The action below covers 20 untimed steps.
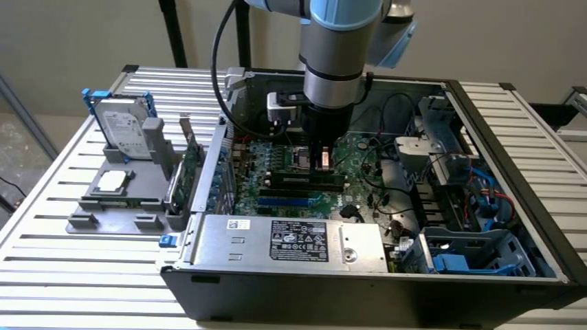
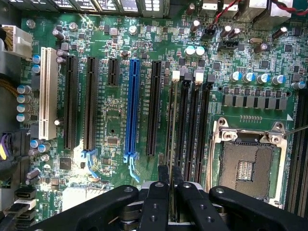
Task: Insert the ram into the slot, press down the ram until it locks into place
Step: 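Insert the ram into the slot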
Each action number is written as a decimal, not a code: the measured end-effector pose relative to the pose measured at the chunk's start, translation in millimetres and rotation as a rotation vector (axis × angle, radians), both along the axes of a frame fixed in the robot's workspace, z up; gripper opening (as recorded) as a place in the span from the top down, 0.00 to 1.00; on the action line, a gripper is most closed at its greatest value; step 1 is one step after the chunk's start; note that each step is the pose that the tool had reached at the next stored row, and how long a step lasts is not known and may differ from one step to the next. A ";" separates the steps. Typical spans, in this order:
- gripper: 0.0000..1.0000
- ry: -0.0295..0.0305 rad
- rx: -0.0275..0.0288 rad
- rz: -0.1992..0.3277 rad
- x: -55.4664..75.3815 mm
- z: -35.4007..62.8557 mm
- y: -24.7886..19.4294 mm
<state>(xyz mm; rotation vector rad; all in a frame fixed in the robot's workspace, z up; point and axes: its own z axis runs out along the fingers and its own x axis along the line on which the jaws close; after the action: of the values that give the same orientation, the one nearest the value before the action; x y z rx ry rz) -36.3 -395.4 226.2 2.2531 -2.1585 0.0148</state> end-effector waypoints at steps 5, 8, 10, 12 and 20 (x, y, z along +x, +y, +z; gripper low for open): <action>0.86 -0.0019 0.0000 0.000 -0.1 -0.7 0.0; 0.86 -0.0021 -0.0001 0.000 -0.1 -0.8 0.0; 0.86 -0.0022 -0.0001 -0.001 -0.1 -0.8 0.1; 0.86 -0.0022 -0.0001 -0.002 -0.1 -0.8 0.1; 0.86 -0.0026 -0.0005 -0.013 -0.2 -0.8 0.3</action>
<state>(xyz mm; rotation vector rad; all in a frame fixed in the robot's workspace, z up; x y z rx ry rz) -36.5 -395.1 225.3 2.2395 -2.1746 0.0181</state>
